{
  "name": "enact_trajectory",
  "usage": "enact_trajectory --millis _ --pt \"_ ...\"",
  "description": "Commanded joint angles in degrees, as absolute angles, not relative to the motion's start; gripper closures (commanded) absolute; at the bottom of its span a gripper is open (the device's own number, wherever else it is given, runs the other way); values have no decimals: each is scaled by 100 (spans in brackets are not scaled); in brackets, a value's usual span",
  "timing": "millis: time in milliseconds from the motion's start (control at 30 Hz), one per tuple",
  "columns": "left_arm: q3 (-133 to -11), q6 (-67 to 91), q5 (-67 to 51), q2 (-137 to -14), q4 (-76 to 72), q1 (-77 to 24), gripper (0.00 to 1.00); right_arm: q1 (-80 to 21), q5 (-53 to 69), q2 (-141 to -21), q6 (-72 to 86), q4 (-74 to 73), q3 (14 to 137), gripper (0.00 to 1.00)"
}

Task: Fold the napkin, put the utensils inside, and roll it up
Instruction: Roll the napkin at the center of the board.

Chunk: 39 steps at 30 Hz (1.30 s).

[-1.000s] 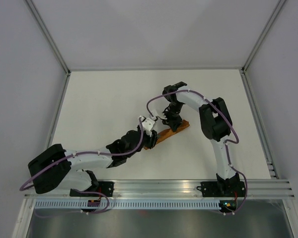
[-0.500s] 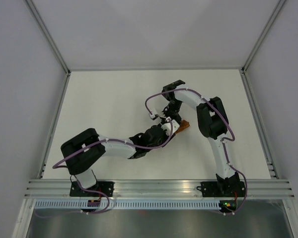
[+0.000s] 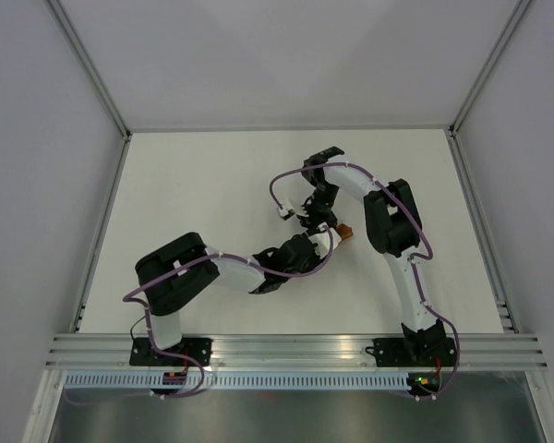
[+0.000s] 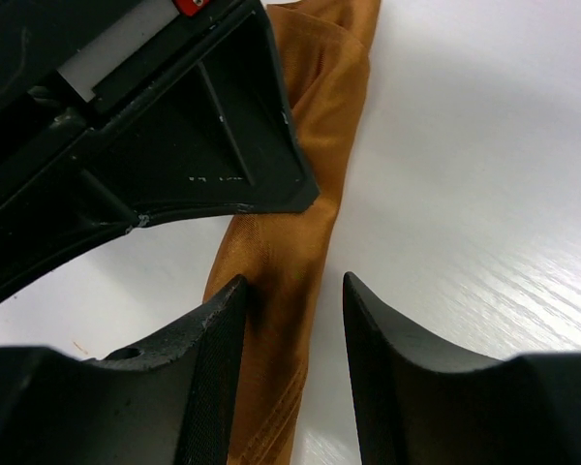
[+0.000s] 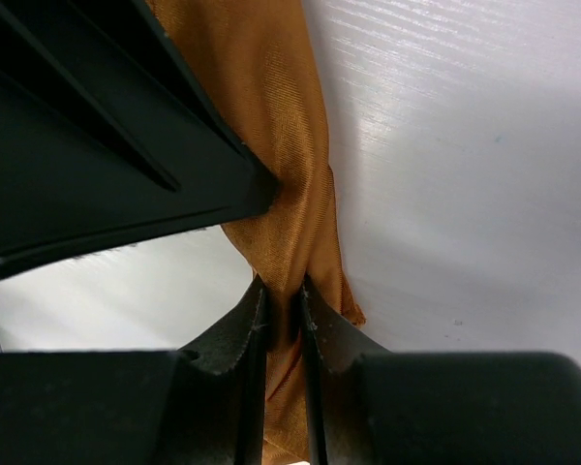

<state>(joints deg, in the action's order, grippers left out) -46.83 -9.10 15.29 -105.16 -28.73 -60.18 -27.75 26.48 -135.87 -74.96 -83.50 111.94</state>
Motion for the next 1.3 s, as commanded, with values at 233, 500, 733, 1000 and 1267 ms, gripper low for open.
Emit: enact_trajectory --millis 233,500,733,1000,1267 --pt "-4843 -1195 2179 -10951 -2953 -6038 52 -2716 2294 -14282 -7734 -8323 10969 92" --pt "-4580 -1213 2601 -10662 -3215 -6187 54 -2716 2303 -14291 -7708 -8323 10942 91" --pt "-4333 -1169 2338 -10204 -3410 -6196 49 -2707 2285 -14300 -7708 -8323 10960 91" --pt "-4632 -1266 2382 -10625 -3234 -6196 49 -2716 2285 -14291 -7682 -8323 10986 92" --pt "-4693 -1187 2329 -10828 -3129 -6187 51 -2716 2285 -14326 -7682 -8323 11004 91"
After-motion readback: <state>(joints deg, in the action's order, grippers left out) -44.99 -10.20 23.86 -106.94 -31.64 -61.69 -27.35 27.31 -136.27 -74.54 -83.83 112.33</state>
